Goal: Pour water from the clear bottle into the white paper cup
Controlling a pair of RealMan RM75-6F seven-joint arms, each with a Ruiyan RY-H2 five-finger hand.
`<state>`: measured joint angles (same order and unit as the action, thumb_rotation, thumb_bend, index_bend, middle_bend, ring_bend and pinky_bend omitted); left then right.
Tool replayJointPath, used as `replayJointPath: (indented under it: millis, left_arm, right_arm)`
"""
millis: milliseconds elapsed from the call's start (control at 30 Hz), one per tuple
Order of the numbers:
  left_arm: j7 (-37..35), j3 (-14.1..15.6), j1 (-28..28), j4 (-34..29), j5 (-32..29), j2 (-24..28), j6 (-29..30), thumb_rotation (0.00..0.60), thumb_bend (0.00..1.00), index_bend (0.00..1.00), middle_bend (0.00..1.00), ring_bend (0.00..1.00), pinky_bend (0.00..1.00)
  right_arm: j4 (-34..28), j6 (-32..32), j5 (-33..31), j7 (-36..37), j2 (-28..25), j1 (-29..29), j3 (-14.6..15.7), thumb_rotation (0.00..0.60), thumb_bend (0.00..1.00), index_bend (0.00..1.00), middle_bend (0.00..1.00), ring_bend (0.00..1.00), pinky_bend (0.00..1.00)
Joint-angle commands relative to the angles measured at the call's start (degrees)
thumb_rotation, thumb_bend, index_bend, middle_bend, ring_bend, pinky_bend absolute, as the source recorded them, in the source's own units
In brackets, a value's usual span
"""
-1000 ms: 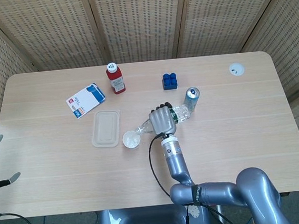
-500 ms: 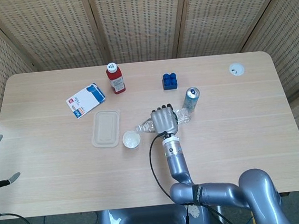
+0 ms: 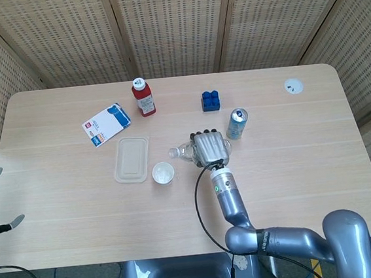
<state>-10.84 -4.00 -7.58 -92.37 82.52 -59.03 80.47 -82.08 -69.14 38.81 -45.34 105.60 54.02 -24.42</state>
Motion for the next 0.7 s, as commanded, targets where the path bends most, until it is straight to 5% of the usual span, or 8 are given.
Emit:
replayJointPath:
  millis: [33, 333, 700]
  left_arm:
    - [0.0, 0.3, 0.2, -0.3, 0.5, 0.2, 0.3, 0.6, 0.0, 0.0, 0.0, 0.0, 0.0]
    - [0.6, 1.0, 0.4, -1.1, 2.3, 0.2, 1.2, 0.6, 0.0, 0.0, 0.0, 0.0, 0.0]
    - [1.5, 0.9, 0.1, -0.9, 1.8, -0.3, 0.6, 0.6, 0.0, 0.0, 0.0, 0.0, 0.0]
  right_arm:
    - [-8.0, 4.3, 3.8, 11.8, -8.5, -7.2, 0.8, 0.6, 0.83, 0.53, 0.59, 0.52, 0.77]
    - [-10.7, 14.5, 13.0, 41.7, -17.8, -17.8, 2.4, 0.6, 0.83, 0.53, 0.59, 0.52, 0.77]
    - [-1.2, 15.0, 25.0, 62.1, -11.6, -20.4, 4.6, 0.6, 0.83, 0.53, 0.59, 0.52, 0.75]
